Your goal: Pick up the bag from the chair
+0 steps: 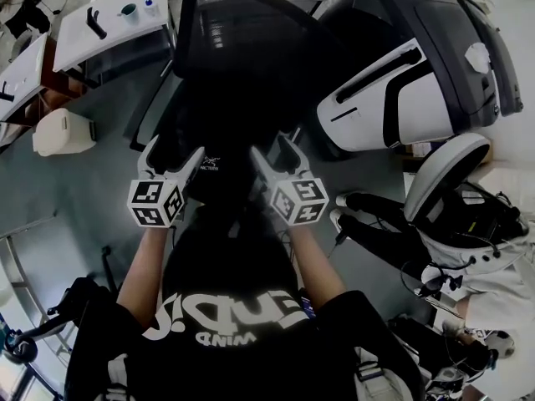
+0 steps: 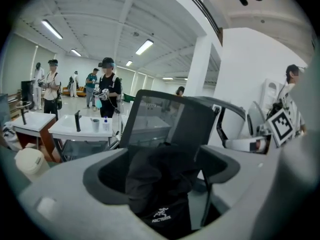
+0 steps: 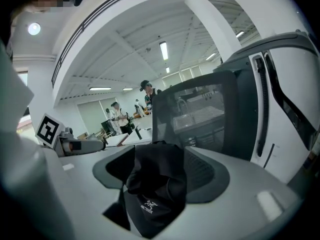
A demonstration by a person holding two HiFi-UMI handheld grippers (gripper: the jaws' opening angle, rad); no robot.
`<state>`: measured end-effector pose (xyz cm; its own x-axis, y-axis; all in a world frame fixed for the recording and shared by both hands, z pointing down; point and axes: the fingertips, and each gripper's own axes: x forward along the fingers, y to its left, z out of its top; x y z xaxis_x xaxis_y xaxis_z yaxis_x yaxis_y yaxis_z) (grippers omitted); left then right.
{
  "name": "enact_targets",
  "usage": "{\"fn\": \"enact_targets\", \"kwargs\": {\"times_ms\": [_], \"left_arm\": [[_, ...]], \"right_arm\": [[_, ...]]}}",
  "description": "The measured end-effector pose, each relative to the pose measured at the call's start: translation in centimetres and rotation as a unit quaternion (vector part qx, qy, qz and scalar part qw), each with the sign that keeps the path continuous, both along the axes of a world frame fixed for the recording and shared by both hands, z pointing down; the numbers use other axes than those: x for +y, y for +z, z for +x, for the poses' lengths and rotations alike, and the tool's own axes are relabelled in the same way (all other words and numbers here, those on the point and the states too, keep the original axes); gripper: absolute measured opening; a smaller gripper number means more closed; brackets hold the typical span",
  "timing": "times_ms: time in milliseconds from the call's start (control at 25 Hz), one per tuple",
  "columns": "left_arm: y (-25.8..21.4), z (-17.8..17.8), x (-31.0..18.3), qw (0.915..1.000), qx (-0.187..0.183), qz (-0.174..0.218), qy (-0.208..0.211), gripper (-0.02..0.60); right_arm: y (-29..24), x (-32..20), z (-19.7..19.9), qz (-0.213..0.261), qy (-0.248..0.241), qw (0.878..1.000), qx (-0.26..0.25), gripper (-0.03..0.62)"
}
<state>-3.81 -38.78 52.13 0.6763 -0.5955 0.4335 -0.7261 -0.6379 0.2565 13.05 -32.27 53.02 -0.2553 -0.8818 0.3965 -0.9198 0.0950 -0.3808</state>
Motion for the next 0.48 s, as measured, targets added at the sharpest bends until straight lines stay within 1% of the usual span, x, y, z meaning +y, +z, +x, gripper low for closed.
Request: {"fn": "enact_targets", "kwargs": {"times_ms": [80,160,360,480], "left_arm": [[2.0,0.3,-1.2,0.9999,-0.007,-0.013,0.006,0.456],[4.2,0.7,-2.4,0.9995,-0.015,-0.026,0.012,0.463],[9.5,1.5,-5.5,0.998,-0.032,-0.051,0.018,0.466],[12.8,1.7,-6.6,0.9967,-0.041,-0.066,0.021,0.466]], "right_arm": [[1.8,-1.3,0.0,-0.013,-0.003,1.0,0.001,0.304],[3.9,-2.7,0.2,-0.026,-0.005,1.0,0.002,0.312],[8.9,-5.8,1.3,-0.055,0.001,0.998,-0.001,0.325],[11.9,-6.7,1.2,-0.072,0.001,0.997,-0.003,0.327]]}}
